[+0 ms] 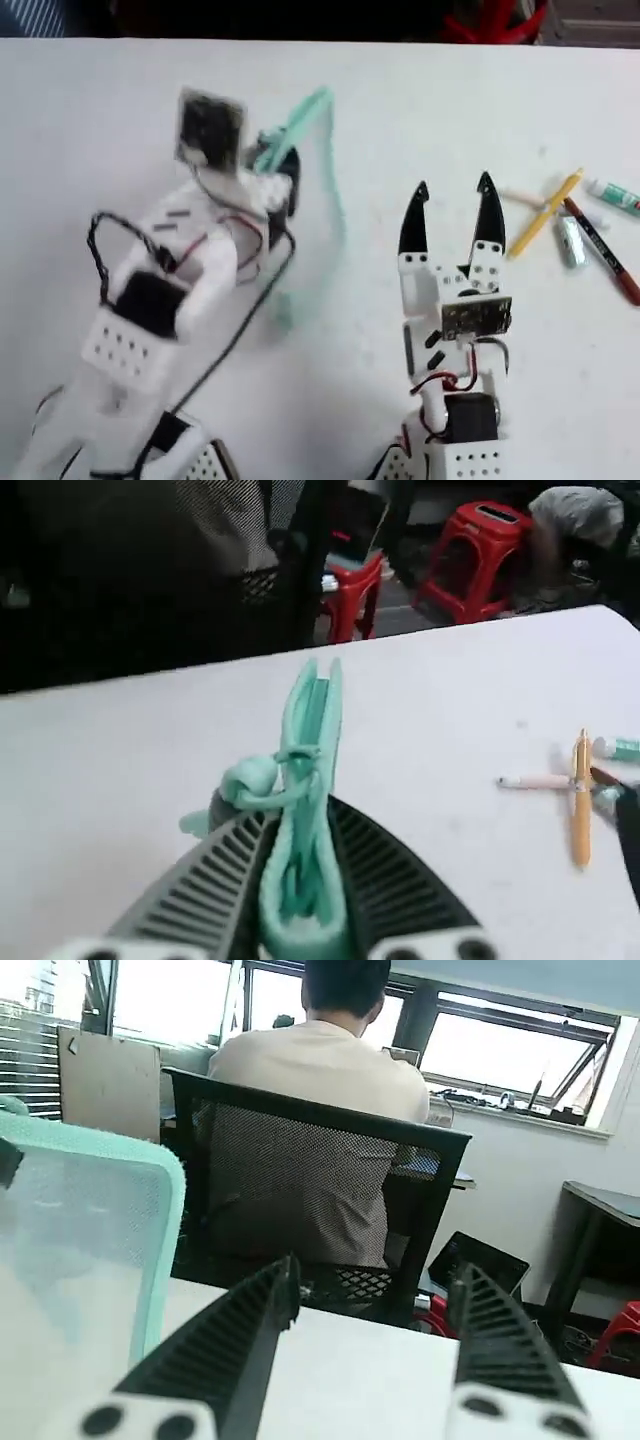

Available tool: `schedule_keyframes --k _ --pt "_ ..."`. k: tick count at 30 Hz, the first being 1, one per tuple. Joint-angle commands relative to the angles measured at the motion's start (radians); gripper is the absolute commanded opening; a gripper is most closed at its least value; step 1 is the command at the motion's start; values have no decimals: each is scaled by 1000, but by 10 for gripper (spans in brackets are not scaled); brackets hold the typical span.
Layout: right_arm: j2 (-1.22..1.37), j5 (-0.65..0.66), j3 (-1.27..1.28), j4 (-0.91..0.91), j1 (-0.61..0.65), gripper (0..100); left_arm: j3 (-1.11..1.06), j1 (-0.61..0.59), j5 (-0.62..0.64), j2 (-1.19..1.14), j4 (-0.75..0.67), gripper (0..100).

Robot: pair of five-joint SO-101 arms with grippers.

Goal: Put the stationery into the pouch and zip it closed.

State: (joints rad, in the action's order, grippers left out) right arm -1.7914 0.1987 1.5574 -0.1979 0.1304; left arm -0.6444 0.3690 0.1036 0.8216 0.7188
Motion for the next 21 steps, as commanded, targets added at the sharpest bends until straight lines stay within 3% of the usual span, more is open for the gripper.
schedule_keyframes --k 1,5,8,11,14,21 --pt "-8 -17 3 41 -13 234 -150 139 -153 255 -114 22" --pt "-8 -23 -63 -39 -12 233 -299 191 -178 392 -127 25" --pt "-7 -23 -160 -174 -12 233 -350 159 -173 453 -129 94" --pt "1 -25 -301 -341 16 233 -367 137 -83 496 -97 170" --pt "1 -20 -423 -493 71 233 -371 136 -55 504 -57 181" --pt "4 35 -503 -584 163 233 -396 143 -51 509 -26 184"
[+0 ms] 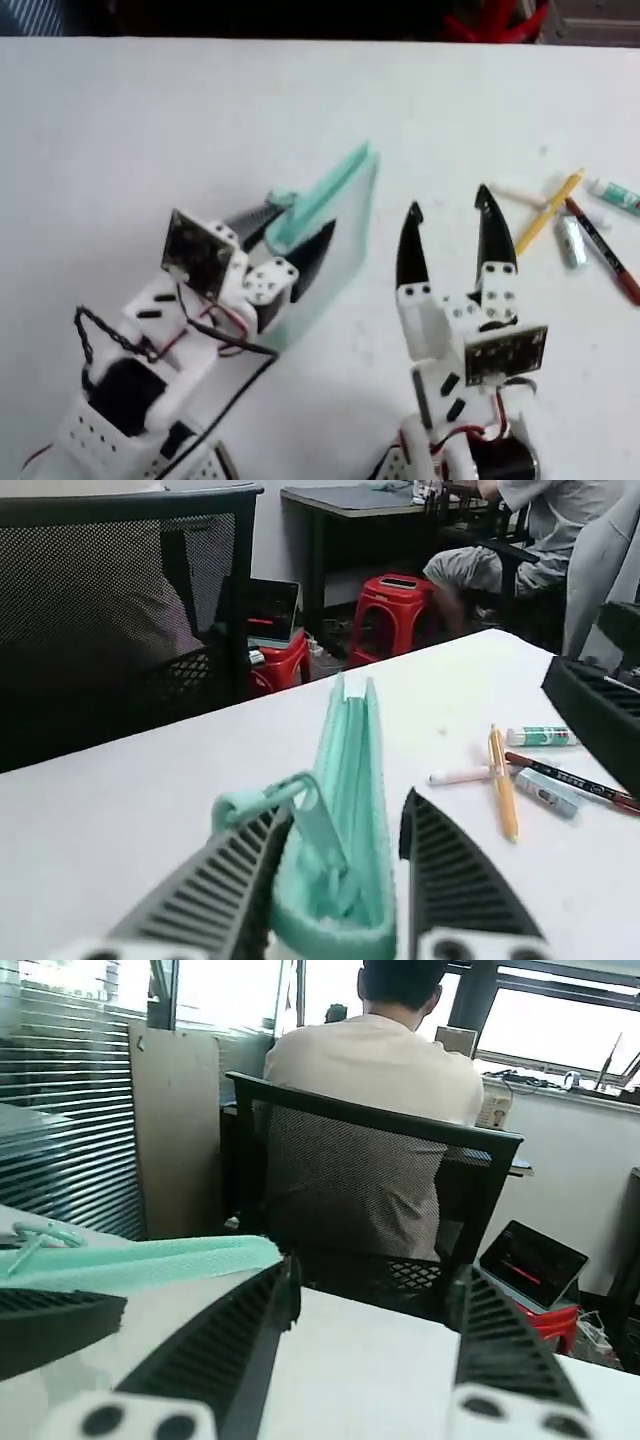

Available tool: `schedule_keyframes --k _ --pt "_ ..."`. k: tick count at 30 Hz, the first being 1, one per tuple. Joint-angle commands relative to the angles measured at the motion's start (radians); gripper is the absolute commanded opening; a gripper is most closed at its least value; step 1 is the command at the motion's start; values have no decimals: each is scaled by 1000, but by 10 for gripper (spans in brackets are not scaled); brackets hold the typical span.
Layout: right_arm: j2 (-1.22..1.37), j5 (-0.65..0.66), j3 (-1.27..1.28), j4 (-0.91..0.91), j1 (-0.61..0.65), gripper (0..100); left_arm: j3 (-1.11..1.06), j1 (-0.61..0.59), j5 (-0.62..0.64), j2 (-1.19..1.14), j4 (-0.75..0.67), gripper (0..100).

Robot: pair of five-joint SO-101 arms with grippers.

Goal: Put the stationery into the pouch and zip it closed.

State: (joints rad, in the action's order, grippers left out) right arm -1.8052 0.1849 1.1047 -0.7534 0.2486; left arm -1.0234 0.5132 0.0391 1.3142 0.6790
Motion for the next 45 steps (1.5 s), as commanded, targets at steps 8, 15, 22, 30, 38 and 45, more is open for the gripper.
schedule_keyframes --k 8,15,22,30,38,45 --pt "420 133 -379 -203 185 232 -118 13 9 16 8 184" --pt "855 126 -947 -496 271 234 -129 16 15 18 8 181" --pt "1268 -114 -1415 -809 357 295 -133 45 34 18 8 180" --pt "1494 -141 -1709 -966 438 262 -253 96 43 18 -152 180" --pt "1334 -57 -1524 -966 449 205 -255 38 44 18 -164 180" --pt "1290 -58 -1382 -964 440 205 -255 36 44 18 -164 180"
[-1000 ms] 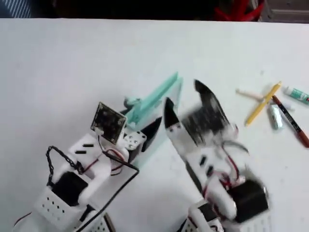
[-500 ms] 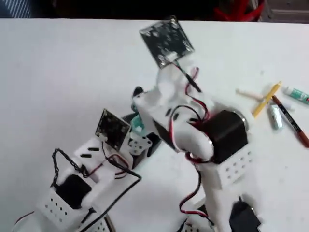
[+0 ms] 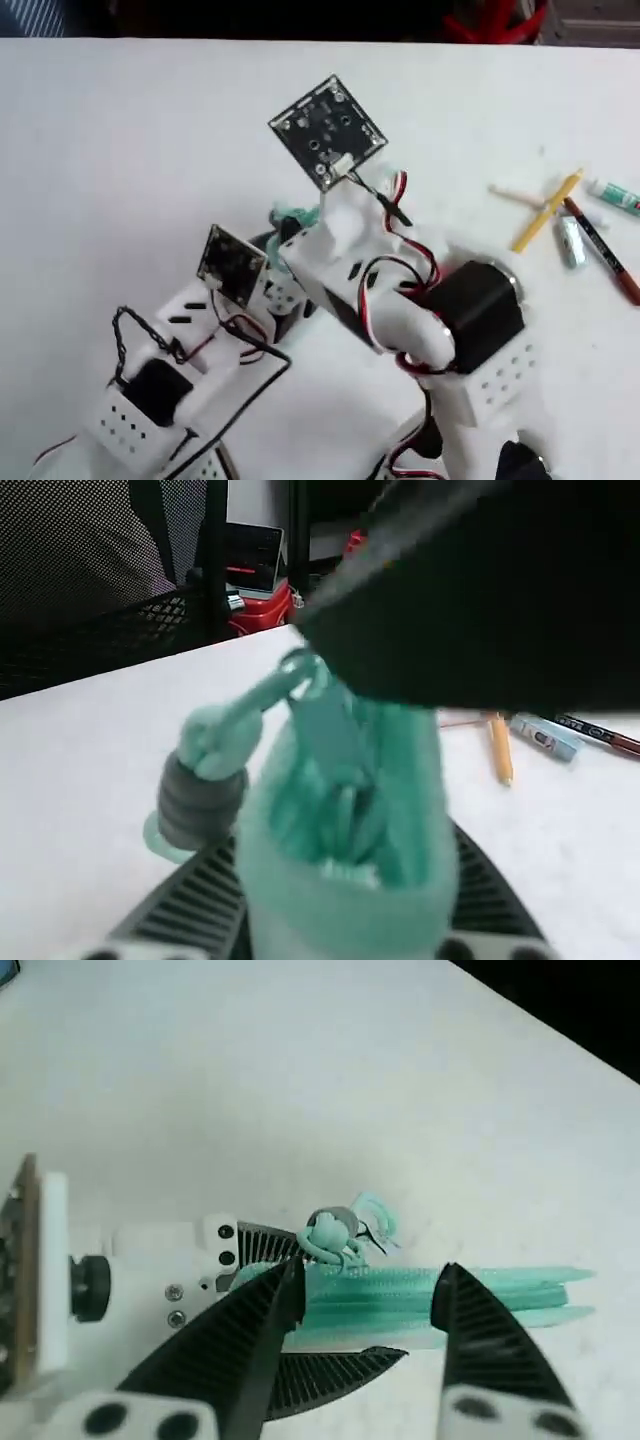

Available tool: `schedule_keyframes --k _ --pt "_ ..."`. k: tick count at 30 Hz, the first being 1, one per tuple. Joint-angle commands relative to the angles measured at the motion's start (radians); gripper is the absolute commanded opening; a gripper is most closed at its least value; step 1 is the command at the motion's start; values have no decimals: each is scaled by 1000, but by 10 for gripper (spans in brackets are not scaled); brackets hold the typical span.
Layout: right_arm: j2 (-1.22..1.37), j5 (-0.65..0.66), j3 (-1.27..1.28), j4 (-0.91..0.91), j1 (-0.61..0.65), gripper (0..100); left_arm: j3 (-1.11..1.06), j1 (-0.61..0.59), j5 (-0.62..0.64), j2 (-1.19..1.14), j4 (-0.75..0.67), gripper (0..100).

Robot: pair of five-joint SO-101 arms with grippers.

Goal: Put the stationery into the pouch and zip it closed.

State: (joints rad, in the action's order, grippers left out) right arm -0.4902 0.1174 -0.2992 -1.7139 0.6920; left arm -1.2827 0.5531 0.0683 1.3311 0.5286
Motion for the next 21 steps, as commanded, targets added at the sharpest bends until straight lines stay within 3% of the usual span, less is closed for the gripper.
schedule_keyframes --k 1,15,21 --pt "-19 5 26 -4 -1 205 5 -4 15 1 -14 180" --pt "-18 11 112 42 54 195 2 -2 15 1 -11 180" --pt "-18 11 120 77 54 9 2 -7 15 1 -11 180"
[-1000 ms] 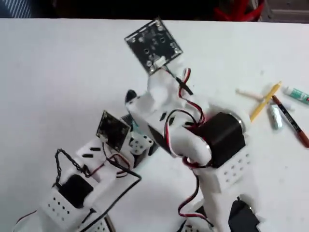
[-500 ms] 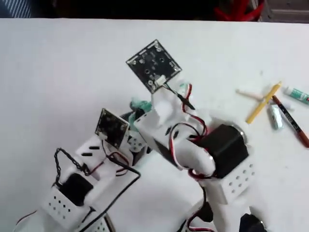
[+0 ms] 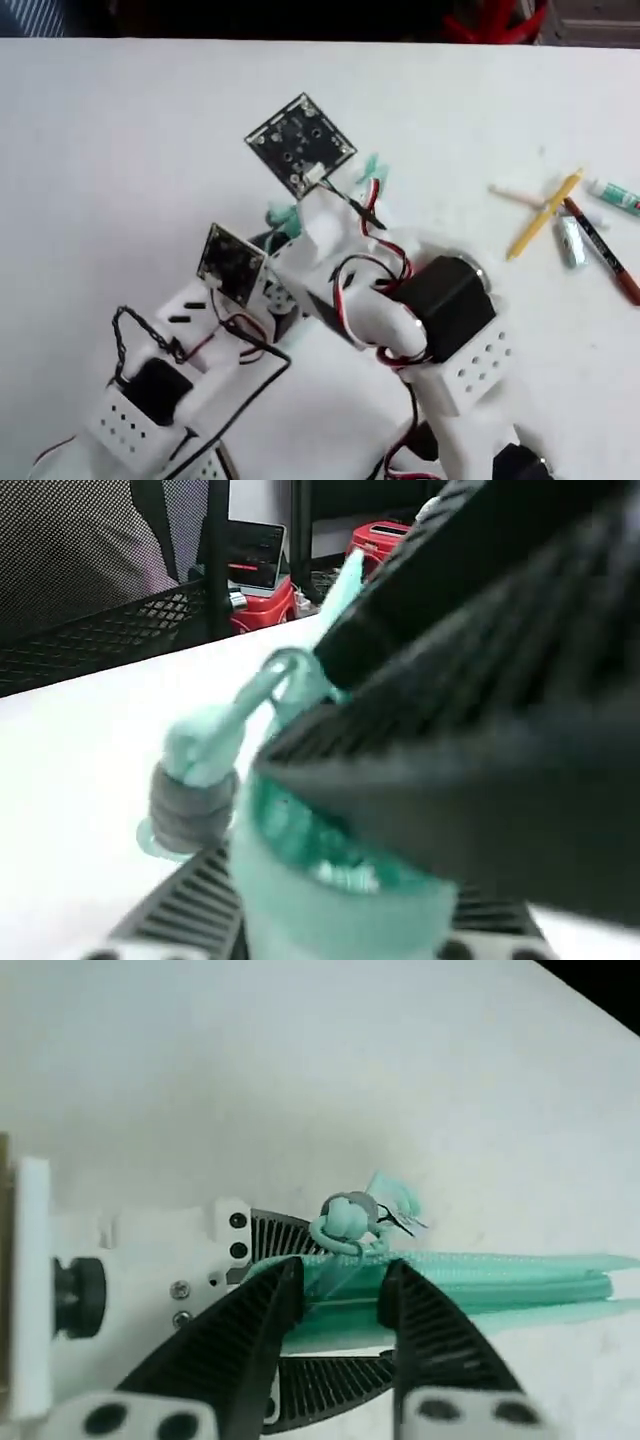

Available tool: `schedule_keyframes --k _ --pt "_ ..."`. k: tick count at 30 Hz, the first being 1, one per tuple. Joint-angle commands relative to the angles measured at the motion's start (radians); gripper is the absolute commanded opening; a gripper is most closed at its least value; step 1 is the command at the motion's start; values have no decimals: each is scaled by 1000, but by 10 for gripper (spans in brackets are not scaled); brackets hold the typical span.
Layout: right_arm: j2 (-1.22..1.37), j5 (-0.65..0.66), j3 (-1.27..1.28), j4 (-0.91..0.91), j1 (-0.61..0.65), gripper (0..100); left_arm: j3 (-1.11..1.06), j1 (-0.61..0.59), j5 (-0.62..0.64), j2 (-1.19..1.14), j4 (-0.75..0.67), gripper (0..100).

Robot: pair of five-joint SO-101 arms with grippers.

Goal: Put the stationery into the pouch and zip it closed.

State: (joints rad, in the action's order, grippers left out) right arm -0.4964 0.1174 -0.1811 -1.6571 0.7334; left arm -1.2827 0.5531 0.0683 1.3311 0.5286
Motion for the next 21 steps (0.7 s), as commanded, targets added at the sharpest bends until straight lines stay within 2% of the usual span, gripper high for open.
schedule_keyframes --k 1,6,16,21 --pt "-12 11 2 22 12 24 2 -7 15 1 -11 180" --pt "-15 11 2 22 -1 18 2 -8 15 1 -9 180" --pt "-22 38 0 45 -229 19 6 -10 18 1 -6 180" --pt "-16 92 2 54 -257 19 6 -10 17 1 -6 170"
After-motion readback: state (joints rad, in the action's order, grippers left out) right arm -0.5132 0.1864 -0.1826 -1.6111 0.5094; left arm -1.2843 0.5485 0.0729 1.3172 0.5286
